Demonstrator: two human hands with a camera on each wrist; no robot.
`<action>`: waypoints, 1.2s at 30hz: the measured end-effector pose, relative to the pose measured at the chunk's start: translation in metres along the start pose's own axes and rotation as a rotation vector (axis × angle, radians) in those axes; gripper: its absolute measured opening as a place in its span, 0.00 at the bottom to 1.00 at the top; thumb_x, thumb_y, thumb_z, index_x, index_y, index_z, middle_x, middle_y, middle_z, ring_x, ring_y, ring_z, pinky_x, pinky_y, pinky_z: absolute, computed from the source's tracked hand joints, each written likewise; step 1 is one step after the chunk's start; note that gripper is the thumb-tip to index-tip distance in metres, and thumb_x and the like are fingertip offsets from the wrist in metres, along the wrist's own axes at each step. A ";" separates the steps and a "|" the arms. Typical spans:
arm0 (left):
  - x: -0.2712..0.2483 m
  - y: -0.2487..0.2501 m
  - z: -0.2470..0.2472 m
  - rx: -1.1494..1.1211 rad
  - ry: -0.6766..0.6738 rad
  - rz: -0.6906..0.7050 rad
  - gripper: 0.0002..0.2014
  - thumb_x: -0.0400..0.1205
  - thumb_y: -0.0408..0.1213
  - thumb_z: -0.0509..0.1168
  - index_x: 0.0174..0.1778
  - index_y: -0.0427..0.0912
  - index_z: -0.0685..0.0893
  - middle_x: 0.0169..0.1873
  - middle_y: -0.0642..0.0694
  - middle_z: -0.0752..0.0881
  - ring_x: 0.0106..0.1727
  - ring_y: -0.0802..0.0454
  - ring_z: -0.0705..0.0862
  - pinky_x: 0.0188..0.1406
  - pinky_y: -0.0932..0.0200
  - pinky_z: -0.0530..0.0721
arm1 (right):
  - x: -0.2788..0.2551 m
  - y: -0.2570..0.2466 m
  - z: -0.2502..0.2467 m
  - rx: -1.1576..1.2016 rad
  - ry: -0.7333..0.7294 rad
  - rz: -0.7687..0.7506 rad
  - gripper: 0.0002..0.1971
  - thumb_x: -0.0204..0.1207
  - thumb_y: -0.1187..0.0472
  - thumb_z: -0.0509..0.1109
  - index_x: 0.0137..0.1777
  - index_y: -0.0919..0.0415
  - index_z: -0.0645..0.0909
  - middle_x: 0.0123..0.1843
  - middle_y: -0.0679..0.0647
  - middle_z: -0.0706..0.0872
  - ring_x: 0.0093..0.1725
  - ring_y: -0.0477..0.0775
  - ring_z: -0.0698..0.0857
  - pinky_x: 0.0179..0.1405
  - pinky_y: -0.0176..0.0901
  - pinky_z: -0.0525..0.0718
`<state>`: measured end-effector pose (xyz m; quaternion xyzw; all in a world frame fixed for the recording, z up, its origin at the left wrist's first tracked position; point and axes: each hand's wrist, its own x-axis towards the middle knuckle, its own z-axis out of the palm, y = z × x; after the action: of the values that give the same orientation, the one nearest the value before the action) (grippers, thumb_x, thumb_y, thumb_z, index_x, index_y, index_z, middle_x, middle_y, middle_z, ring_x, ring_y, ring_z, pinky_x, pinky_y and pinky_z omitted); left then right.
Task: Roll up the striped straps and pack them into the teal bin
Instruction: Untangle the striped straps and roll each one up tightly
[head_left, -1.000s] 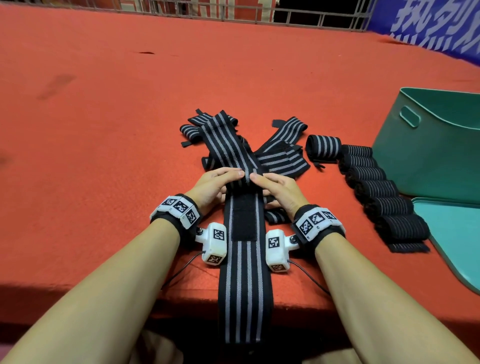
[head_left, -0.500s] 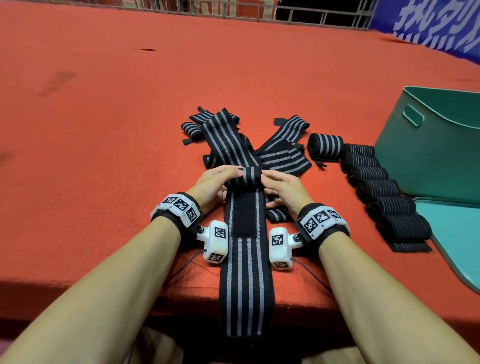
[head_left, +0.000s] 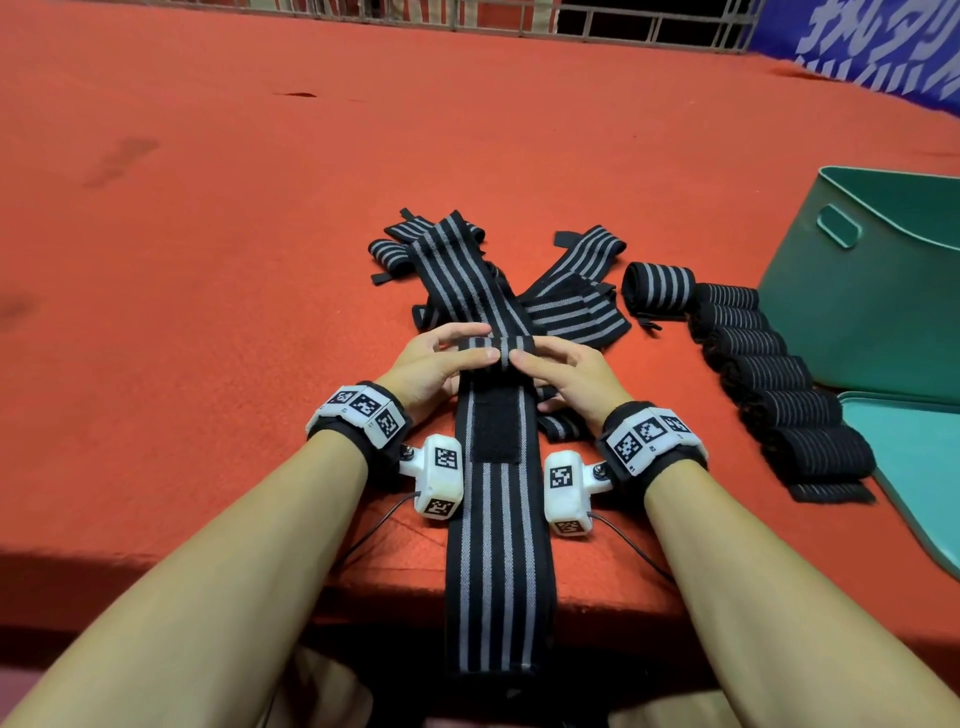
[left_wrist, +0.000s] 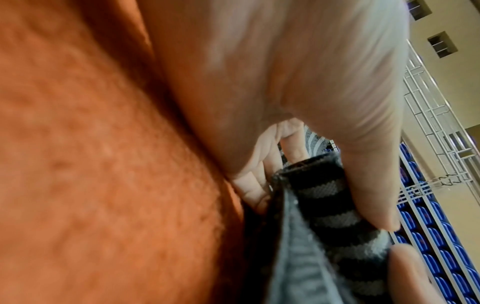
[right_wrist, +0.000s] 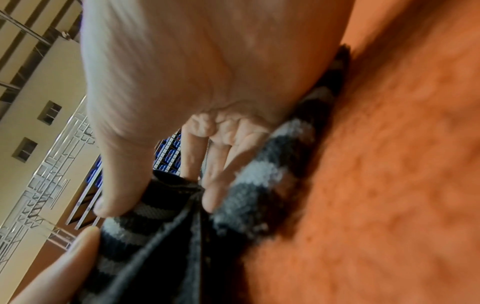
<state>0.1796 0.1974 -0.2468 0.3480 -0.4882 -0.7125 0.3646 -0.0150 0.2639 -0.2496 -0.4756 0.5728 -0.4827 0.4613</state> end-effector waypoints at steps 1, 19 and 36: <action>0.000 0.000 0.001 -0.013 0.000 -0.002 0.25 0.76 0.26 0.77 0.70 0.36 0.84 0.65 0.33 0.87 0.62 0.40 0.90 0.60 0.47 0.90 | 0.000 0.002 -0.001 0.009 0.014 -0.012 0.16 0.78 0.52 0.80 0.64 0.53 0.89 0.55 0.50 0.94 0.47 0.45 0.91 0.32 0.37 0.84; 0.006 -0.007 -0.003 0.038 -0.048 0.004 0.26 0.78 0.20 0.73 0.72 0.38 0.81 0.65 0.30 0.88 0.59 0.34 0.85 0.52 0.45 0.86 | -0.001 0.004 -0.005 0.147 0.045 -0.079 0.26 0.72 0.74 0.81 0.69 0.56 0.85 0.61 0.58 0.93 0.62 0.58 0.91 0.62 0.52 0.90; 0.003 -0.004 0.008 0.164 -0.050 0.020 0.16 0.85 0.39 0.72 0.66 0.34 0.86 0.61 0.39 0.91 0.62 0.45 0.91 0.58 0.53 0.90 | -0.002 0.010 -0.004 0.190 0.153 -0.122 0.27 0.63 0.83 0.81 0.57 0.55 0.91 0.51 0.56 0.95 0.54 0.56 0.94 0.51 0.47 0.92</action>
<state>0.1702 0.1994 -0.2487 0.3537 -0.5575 -0.6749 0.3295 -0.0194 0.2670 -0.2589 -0.4257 0.5280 -0.5967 0.4289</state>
